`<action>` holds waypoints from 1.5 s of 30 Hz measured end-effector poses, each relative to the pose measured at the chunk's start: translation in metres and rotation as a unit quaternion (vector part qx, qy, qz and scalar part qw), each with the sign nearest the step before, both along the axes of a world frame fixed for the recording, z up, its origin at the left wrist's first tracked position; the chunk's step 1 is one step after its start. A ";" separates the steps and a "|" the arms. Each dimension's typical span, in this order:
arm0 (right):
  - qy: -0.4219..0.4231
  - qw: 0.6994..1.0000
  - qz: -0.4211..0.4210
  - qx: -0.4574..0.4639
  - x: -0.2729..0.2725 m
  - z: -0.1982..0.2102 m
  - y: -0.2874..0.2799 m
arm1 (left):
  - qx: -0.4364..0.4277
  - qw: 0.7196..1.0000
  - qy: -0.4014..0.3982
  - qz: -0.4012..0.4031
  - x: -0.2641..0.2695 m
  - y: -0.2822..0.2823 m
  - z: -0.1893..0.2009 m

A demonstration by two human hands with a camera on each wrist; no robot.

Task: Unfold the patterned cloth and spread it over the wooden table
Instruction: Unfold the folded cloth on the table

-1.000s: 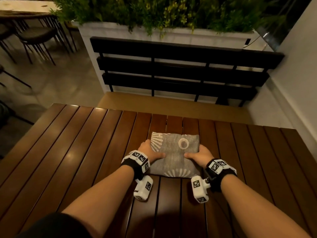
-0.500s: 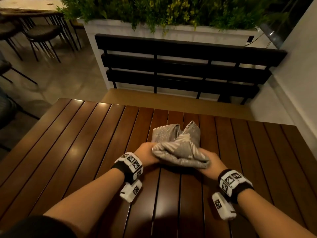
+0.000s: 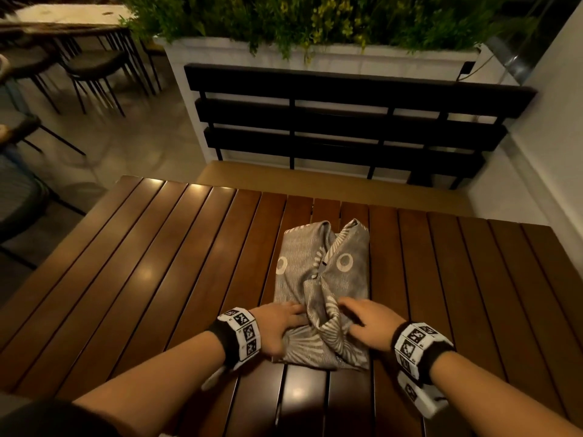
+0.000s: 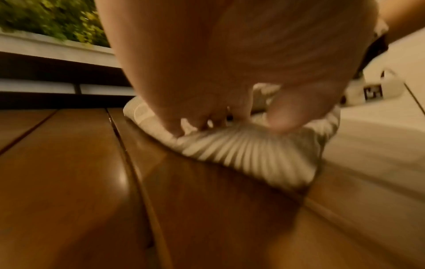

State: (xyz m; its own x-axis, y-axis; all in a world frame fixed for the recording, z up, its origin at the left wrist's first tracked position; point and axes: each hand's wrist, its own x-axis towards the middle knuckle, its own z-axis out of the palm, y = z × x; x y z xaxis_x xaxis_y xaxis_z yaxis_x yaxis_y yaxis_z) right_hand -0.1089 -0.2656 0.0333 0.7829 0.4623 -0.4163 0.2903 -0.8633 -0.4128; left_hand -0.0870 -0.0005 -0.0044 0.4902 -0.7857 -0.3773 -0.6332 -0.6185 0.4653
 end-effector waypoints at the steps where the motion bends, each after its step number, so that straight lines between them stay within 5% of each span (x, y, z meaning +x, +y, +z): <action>1: -0.007 1.000 0.004 0.001 0.001 0.001 0.003 | -0.013 0.998 0.049 0.037 -0.003 -0.004 0.006; 3: -0.024 0.998 0.045 -0.037 0.001 -0.003 0.010 | -0.001 0.994 0.068 0.086 -0.012 -0.016 0.012; 7: -0.026 0.993 0.058 -0.101 0.006 -0.017 0.020 | 0.117 0.986 -0.028 0.113 -0.032 -0.035 0.013; 14: 0.051 0.994 -0.091 -0.032 0.022 -0.026 0.028 | 0.228 0.952 -0.172 0.108 -0.002 -0.023 0.022; 18: 0.103 0.975 -0.189 0.047 0.032 -0.032 0.048 | 0.146 0.947 -0.132 0.253 0.019 -0.014 0.037; 22: 0.239 0.910 -0.231 0.247 0.032 -0.027 0.058 | 0.057 0.918 -0.054 0.388 0.024 -0.019 0.039; 25: 0.161 0.948 -0.176 0.212 0.033 -0.021 0.042 | 0.091 0.915 -0.056 0.390 0.032 -0.021 0.033; 27: -0.033 0.996 -0.045 0.068 0.040 -0.007 0.019 | 0.101 0.915 -0.046 0.388 0.038 -0.020 0.029; 29: -0.174 0.980 0.060 -0.071 0.043 0.010 -0.004 | 0.102 0.919 -0.040 0.379 0.044 -0.018 0.026; 31: -0.163 0.972 0.017 -0.170 0.047 0.018 -0.027 | 0.103 0.921 -0.047 0.372 0.048 -0.018 0.023; 33: -0.064 0.974 -0.080 -0.200 0.049 0.015 -0.044 | 0.103 0.920 -0.049 0.374 0.054 -0.020 0.021; 36: 0.004 0.975 -0.145 -0.169 0.053 0.005 -0.049 | 0.125 0.922 -0.059 0.361 0.067 -0.028 0.026; 39: -0.045 0.981 -0.144 -0.121 0.055 0.002 -0.041 | 0.101 0.931 -0.098 0.336 0.078 -0.042 0.039; 45: -0.015 0.994 -0.108 0.012 0.049 0.014 -0.035 | 0.003 0.950 -0.026 0.310 0.078 -0.049 0.058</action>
